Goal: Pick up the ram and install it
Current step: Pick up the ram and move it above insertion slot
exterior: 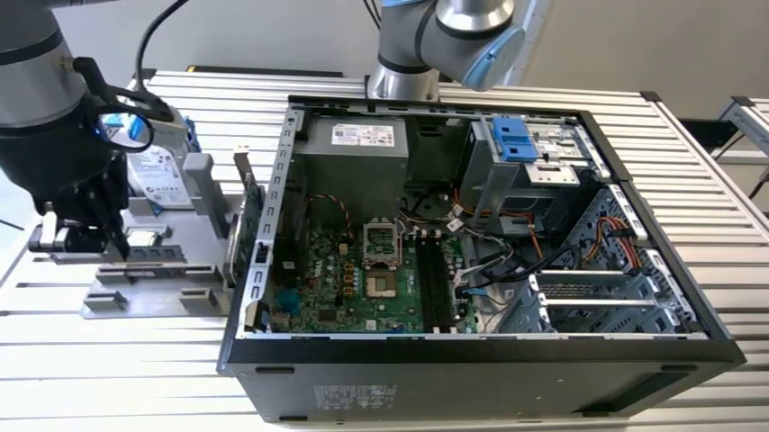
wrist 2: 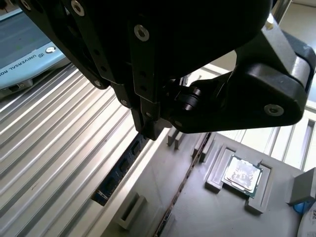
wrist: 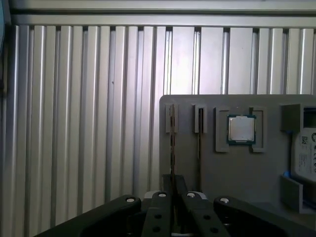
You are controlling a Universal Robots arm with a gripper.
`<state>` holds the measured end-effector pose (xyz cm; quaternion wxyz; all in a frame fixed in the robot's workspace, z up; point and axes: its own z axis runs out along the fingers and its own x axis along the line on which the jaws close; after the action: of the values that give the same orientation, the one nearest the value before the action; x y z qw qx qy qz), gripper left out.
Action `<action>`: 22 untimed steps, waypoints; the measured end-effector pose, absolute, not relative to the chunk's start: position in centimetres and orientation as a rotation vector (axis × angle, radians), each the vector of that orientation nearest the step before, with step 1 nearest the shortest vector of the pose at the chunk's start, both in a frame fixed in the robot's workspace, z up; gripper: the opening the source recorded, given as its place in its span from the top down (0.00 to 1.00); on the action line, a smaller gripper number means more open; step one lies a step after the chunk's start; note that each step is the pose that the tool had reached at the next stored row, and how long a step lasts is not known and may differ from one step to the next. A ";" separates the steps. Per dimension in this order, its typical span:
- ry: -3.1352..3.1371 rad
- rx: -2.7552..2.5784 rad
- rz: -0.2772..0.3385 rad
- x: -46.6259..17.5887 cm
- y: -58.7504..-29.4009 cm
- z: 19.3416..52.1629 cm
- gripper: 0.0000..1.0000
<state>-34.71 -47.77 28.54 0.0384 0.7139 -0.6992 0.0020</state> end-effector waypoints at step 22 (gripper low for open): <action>-2.144 2.190 0.006 -34.7 -47.8 30.0 1.00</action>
<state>-34.71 -47.77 30.03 0.0384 0.7139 -0.6992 0.0020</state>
